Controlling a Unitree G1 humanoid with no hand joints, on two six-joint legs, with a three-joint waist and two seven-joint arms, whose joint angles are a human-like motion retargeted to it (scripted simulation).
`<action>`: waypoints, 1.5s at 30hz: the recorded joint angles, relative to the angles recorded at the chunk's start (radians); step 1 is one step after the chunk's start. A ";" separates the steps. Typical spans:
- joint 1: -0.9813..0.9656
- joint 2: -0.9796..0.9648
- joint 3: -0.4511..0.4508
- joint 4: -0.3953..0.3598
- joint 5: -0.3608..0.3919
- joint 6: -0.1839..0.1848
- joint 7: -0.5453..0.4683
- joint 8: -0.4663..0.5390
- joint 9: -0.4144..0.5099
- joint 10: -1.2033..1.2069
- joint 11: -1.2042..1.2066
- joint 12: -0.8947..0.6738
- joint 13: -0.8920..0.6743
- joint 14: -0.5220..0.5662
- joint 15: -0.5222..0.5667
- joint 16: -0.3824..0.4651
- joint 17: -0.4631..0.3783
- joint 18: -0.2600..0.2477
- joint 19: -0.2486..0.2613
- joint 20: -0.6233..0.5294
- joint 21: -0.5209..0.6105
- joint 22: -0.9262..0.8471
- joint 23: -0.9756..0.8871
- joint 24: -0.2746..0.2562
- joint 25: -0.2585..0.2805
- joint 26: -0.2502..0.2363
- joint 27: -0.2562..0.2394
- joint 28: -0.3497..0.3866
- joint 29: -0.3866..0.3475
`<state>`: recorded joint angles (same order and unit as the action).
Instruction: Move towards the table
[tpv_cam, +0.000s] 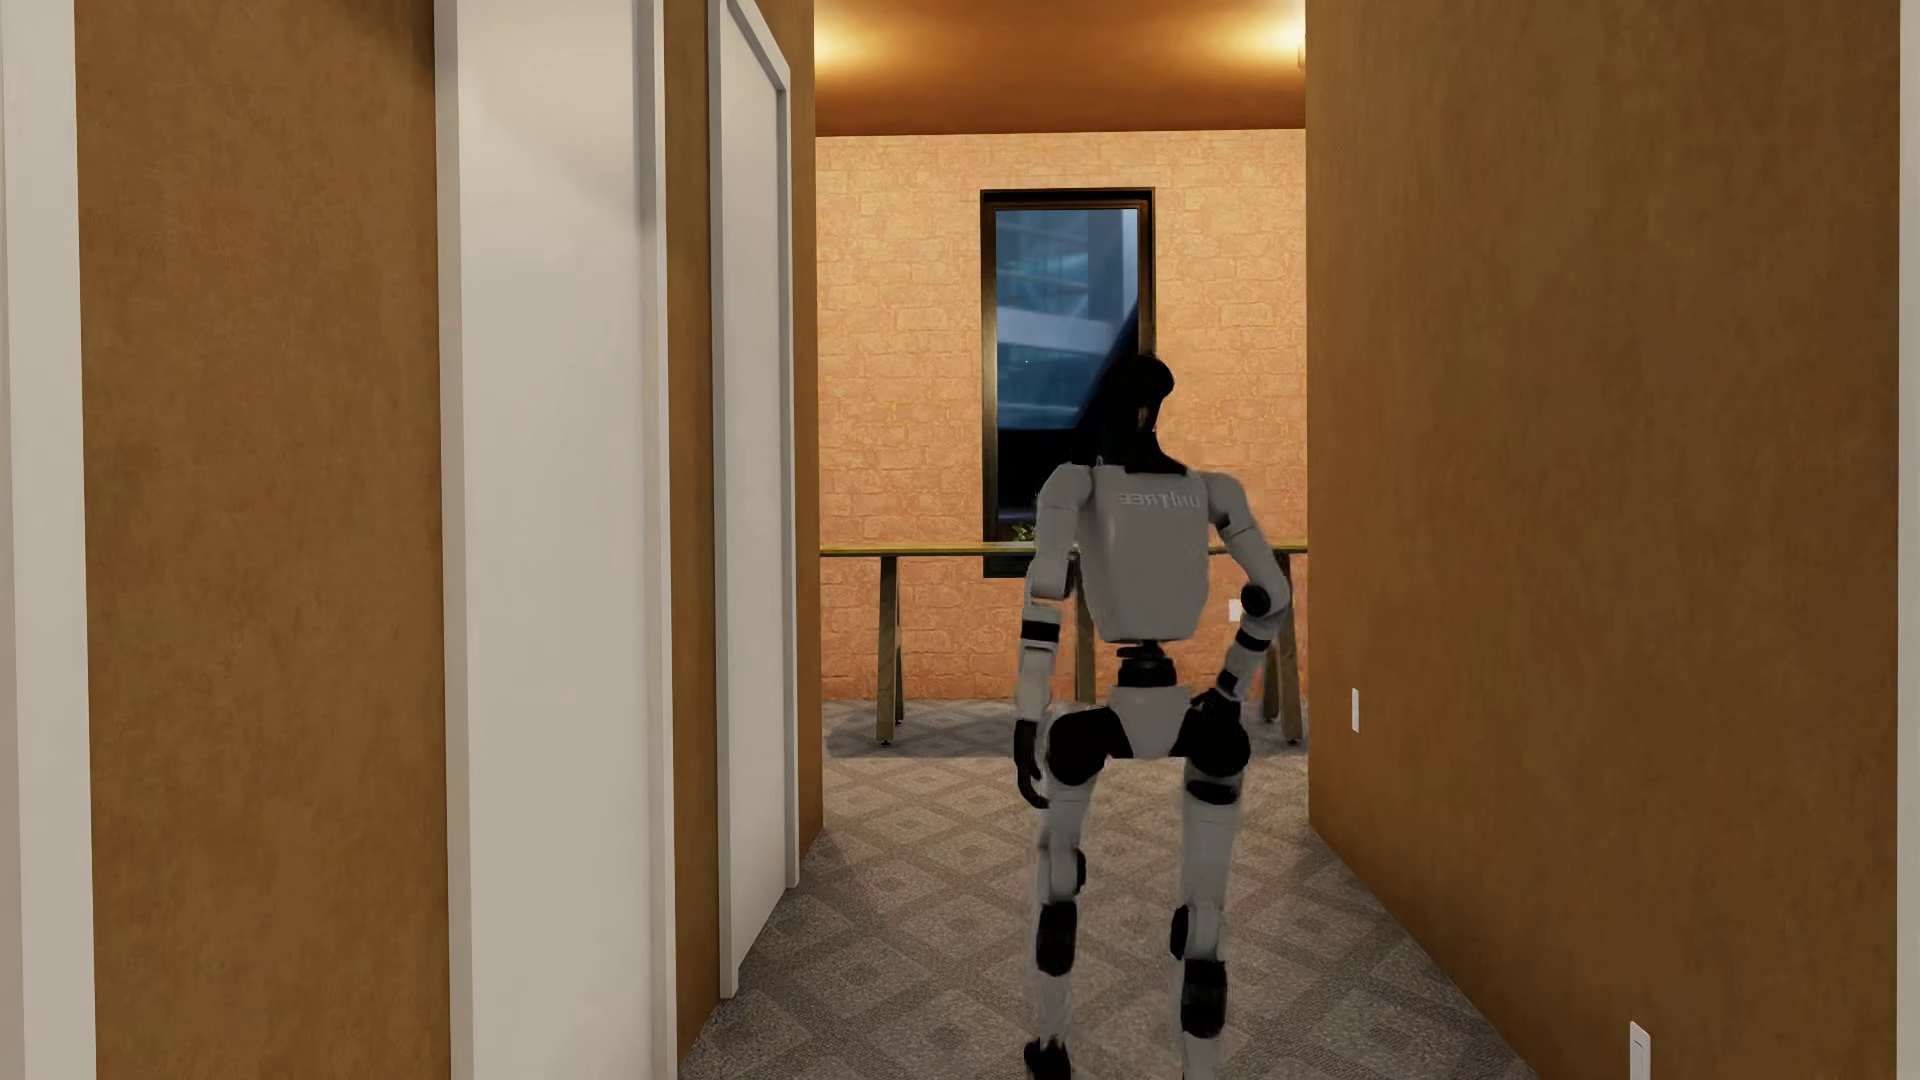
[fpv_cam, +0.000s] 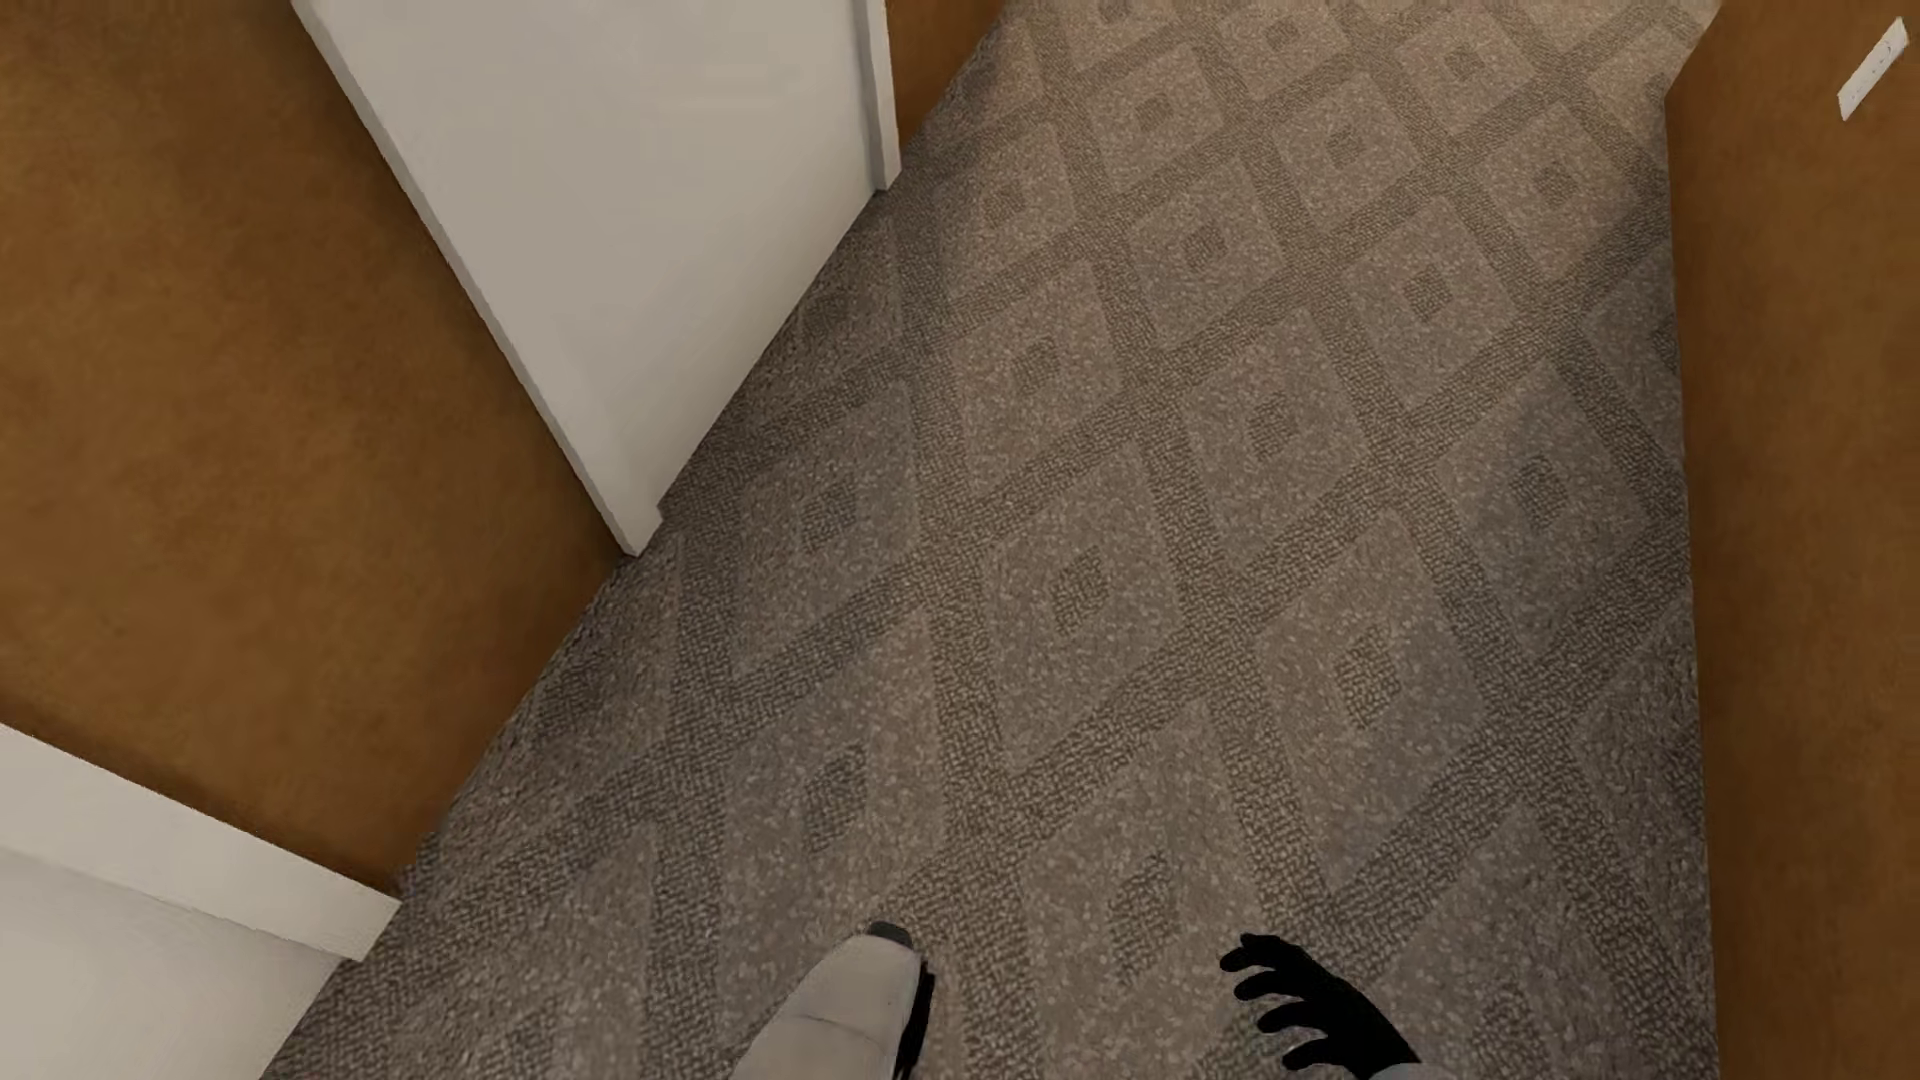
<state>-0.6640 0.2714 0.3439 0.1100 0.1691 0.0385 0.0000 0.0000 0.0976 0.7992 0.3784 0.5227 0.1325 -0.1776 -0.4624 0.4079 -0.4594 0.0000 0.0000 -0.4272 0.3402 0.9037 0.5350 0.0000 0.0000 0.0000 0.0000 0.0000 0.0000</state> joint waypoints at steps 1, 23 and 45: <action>-0.034 0.072 0.029 0.009 -0.015 -0.005 0.000 0.000 0.002 -0.100 -0.004 -0.002 -0.030 0.011 -0.028 0.012 -0.010 0.000 0.000 -0.005 0.019 0.022 -0.023 0.000 0.000 0.000 0.000 0.000 0.000; 0.939 -0.839 -0.586 0.114 -0.014 0.103 0.000 0.000 -0.006 0.189 0.372 -0.325 0.374 0.404 0.691 -0.013 0.049 0.000 0.000 0.215 0.427 -0.310 0.443 0.000 0.000 0.000 0.000 0.000 0.000; 0.798 -0.555 -0.377 -0.098 -0.086 0.046 0.000 0.000 0.000 -0.224 0.424 -0.189 0.246 -0.051 0.742 -0.055 0.083 0.000 0.000 0.117 0.363 -0.332 0.409 0.000 0.000 0.000 0.000 0.000 0.000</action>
<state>0.1338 -0.2838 -0.0335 0.0117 0.0826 0.0843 0.0000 0.0000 0.0974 0.5752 0.8022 0.3339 0.3782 -0.2288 0.2793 0.3532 -0.3760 0.0000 0.0000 -0.3102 0.7035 0.5718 0.9442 0.0000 0.0000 0.0000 0.0000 0.0000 0.0000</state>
